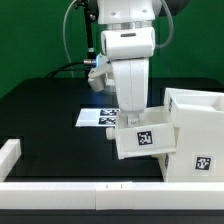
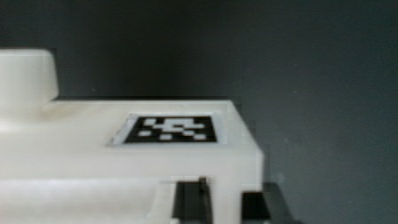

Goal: Assemble drawer

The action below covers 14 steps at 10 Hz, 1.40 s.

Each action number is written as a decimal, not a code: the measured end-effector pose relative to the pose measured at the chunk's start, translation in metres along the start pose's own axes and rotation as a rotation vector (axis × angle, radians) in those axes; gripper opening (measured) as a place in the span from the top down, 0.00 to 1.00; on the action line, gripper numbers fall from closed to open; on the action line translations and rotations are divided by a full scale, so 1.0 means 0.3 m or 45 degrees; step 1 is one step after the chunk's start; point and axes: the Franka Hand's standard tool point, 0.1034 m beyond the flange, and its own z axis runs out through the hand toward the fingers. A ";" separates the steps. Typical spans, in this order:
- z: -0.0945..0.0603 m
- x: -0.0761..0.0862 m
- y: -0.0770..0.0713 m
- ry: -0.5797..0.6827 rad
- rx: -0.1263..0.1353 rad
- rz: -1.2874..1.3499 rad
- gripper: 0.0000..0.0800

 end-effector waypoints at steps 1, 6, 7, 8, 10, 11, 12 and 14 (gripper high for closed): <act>0.002 -0.002 -0.003 0.000 0.000 0.003 0.95; 0.017 -0.037 -0.032 -0.004 0.021 0.038 0.95; 0.017 -0.020 -0.030 -0.005 0.018 0.090 0.95; 0.018 0.005 -0.026 -0.003 0.011 0.140 0.95; 0.022 0.054 -0.017 0.005 -0.017 0.231 0.95; 0.023 0.062 -0.015 0.009 -0.031 0.266 0.95; 0.023 0.059 -0.015 0.010 -0.033 0.269 0.95; 0.024 0.046 -0.018 0.009 -0.030 0.262 0.95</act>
Offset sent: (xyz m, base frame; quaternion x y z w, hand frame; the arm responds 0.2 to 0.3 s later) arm -0.0088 -0.0032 -0.0032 0.0018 0.0084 0.0257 0.9996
